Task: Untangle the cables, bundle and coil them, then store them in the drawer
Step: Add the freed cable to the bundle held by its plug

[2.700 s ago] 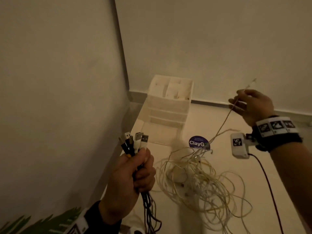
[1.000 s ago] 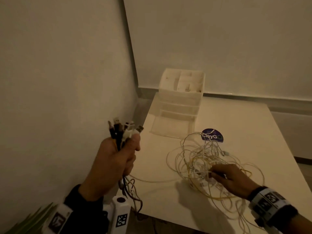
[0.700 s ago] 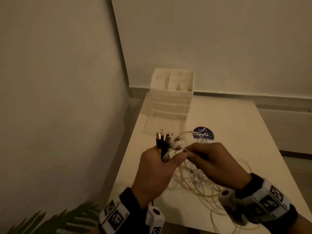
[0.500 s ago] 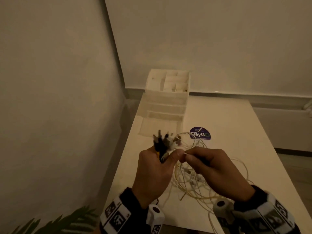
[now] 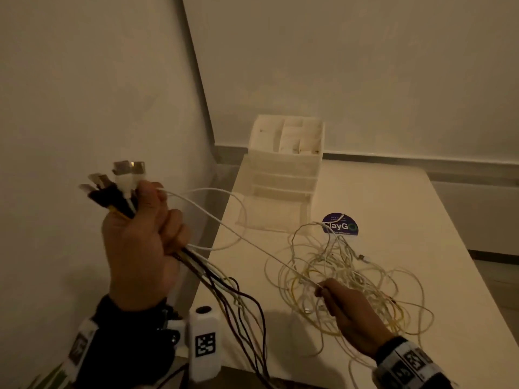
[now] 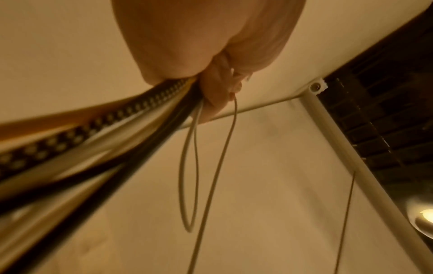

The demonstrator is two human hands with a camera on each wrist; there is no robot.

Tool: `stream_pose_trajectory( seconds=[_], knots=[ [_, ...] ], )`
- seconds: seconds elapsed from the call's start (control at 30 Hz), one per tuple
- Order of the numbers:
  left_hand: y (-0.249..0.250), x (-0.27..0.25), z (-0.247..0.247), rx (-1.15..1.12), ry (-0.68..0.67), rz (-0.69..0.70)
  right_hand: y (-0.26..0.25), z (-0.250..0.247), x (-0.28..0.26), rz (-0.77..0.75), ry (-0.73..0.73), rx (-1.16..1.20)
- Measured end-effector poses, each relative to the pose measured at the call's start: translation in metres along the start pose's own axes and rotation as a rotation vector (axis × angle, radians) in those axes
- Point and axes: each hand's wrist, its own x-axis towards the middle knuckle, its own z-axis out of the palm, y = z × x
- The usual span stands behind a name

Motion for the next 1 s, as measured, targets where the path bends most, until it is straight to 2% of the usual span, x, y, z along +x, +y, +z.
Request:
stream_pose_trajectory(
  seconds=[0.13,0.23,0.3,0.47,0.6,0.8,0.9,1.0],
  knots=[
    [-0.002,-0.007,-0.021,0.211,0.018,-0.027,0.029,-0.02,0.008,0.02,0.084,-0.133],
    [-0.016,-0.025,-0.021,0.734,-0.054,0.003,0.027,-0.044,0.013,-0.034,0.178,-0.138],
    [-0.023,-0.035,-0.012,0.938,-0.139,0.033,0.014,-0.058,0.017,-0.09,0.185,-0.157],
    [-0.048,-0.049,0.025,1.008,-0.523,-0.058,-0.026,-0.068,0.026,-0.242,0.113,-0.19],
    [-0.074,-0.053,0.059,0.947,-0.594,0.003,-0.051,-0.069,0.032,-0.338,0.069,-0.18],
    [-0.095,-0.043,0.068,0.946,-0.514,0.103,-0.054,-0.069,0.033,-0.252,0.105,0.029],
    [-0.094,-0.035,0.065,0.885,-0.36,0.124,-0.044,-0.056,0.031,-0.213,0.116,0.097],
    [-0.083,-0.018,0.053,0.778,-0.216,0.079,-0.018,-0.04,0.027,-0.184,0.153,0.103]
  ],
)
